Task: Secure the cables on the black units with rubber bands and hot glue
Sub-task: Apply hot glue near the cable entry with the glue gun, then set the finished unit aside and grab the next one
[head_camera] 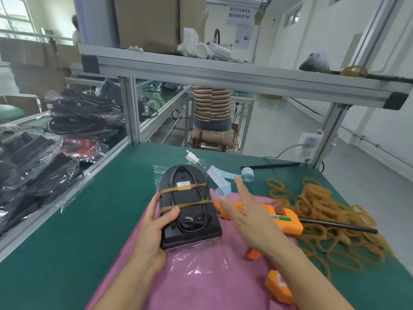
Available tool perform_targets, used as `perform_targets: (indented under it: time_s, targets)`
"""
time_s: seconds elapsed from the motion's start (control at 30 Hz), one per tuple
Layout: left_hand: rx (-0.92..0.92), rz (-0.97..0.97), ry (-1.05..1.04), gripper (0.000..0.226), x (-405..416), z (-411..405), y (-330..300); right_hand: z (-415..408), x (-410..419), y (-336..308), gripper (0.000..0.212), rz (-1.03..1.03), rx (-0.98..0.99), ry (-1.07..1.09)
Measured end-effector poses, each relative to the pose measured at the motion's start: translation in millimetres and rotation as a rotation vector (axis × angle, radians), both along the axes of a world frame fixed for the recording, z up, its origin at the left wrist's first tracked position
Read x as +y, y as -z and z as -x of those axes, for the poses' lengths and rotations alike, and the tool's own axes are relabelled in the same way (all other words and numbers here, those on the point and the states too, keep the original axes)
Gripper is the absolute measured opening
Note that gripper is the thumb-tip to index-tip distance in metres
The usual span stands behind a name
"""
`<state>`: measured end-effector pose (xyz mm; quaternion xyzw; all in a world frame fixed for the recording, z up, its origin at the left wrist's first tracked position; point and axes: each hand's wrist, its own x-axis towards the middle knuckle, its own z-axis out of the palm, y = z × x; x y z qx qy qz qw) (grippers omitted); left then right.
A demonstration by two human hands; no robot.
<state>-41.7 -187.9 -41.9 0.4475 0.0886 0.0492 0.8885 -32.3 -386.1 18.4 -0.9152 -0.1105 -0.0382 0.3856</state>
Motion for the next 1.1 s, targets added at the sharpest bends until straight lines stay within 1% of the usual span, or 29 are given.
perform_targets:
  time_s: [0.07,0.1,0.17,0.2,0.23,0.3,0.37,0.47,0.57,0.67,0.77,0.8,0.9,0.93,1.03,1.1]
  targets:
    - [-0.022,0.009,0.000,0.059,-2,5,-6,2,25,2,0.080,-0.208,0.191,-0.151]
    - [-0.033,0.011,-0.002,0.059,-1,7,-9,3,36,4,0.075,-0.287,0.223,-0.205]
    - [-0.043,-0.006,-0.024,0.065,4,12,-17,2,50,6,0.050,-0.366,0.193,-0.268]
    - [-0.045,-0.025,-0.042,0.069,8,14,-22,0,55,5,0.046,-0.383,0.178,-0.285]
    - [-0.046,-0.042,-0.063,0.071,13,18,-26,-1,61,3,0.048,-0.391,0.173,-0.300]
    - [-0.040,-0.068,-0.120,0.072,23,25,-36,-1,73,-3,0.049,-0.393,0.190,-0.350]
    - [-0.037,-0.090,-0.189,0.068,33,32,-45,-1,89,-12,0.048,-0.393,0.220,-0.391]
    - [-0.048,-0.104,-0.281,0.049,55,43,-62,-3,120,-29,0.042,-0.385,0.212,-0.452]
    - [-0.048,-0.187,-0.383,0.037,84,54,-83,-6,160,-52,0.042,-0.346,0.180,-0.521]
    - [-0.077,-0.294,-0.524,0.039,120,62,-111,-8,205,-79,0.049,-0.358,0.161,-0.587]
    - [-0.131,-0.376,-0.635,0.051,156,71,-151,-8,250,-116,0.054,-0.379,0.119,-0.636]
    - [-0.151,-0.403,-0.674,0.051,167,76,-165,-5,263,-129,0.055,-0.395,0.094,-0.663]
    - [-0.234,-0.437,-0.781,0.030,206,101,-196,14,306,-163,0.054,-0.405,-0.034,-0.772]
    - [-0.248,-0.425,-0.818,0.026,220,112,-201,23,321,-169,0.054,-0.395,-0.072,-0.806]
    - [-0.206,-0.384,-0.931,0.039,258,150,-193,55,365,-168,0.054,-0.306,-0.110,-0.904]
    - [-0.165,-0.372,-0.985,0.027,278,175,-173,76,393,-152,0.052,-0.193,-0.114,-0.955]
